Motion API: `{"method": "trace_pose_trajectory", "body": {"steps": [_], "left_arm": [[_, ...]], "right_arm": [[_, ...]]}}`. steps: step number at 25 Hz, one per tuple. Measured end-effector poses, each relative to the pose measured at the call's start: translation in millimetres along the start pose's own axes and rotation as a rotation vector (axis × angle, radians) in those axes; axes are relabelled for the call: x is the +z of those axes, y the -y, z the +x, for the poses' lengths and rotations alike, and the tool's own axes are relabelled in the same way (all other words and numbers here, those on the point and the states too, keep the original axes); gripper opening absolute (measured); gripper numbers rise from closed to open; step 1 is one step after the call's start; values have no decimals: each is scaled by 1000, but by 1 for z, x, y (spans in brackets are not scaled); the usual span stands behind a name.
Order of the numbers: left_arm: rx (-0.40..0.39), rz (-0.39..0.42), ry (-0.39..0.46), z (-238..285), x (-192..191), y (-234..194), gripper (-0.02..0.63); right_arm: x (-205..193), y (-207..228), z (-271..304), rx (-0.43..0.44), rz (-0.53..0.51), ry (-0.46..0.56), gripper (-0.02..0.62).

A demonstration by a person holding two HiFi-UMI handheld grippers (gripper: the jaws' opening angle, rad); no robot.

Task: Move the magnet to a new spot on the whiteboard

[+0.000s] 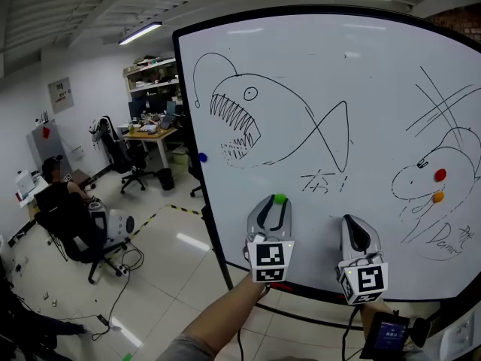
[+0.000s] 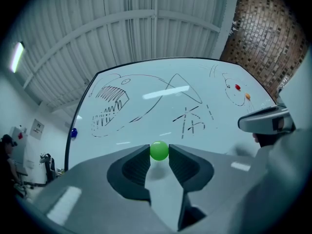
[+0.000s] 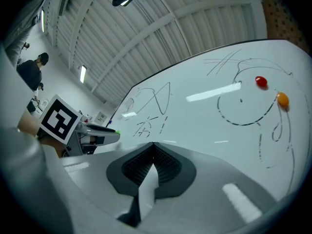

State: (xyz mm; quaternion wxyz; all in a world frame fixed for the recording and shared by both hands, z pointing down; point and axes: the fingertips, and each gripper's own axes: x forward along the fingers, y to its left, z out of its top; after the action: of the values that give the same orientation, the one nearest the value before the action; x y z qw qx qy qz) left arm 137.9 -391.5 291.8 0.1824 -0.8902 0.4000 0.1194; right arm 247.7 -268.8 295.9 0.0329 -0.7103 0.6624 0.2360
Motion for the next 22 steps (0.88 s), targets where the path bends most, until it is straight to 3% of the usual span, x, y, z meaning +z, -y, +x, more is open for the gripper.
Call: {"method": "trace_pose_trajectory", "body": {"steps": [6, 13, 22], "left_arm": [[41, 9, -18, -5, -15, -64, 120], [112, -35, -52, -4, -32, -148, 120], [153, -67, -69, 3, -47, -206, 120]], "right_arm": [[-1, -47, 35, 36, 16, 14, 8], [-4, -96, 72, 76, 23, 22, 8], [-5, -126, 100, 93, 7, 23, 8]]}}
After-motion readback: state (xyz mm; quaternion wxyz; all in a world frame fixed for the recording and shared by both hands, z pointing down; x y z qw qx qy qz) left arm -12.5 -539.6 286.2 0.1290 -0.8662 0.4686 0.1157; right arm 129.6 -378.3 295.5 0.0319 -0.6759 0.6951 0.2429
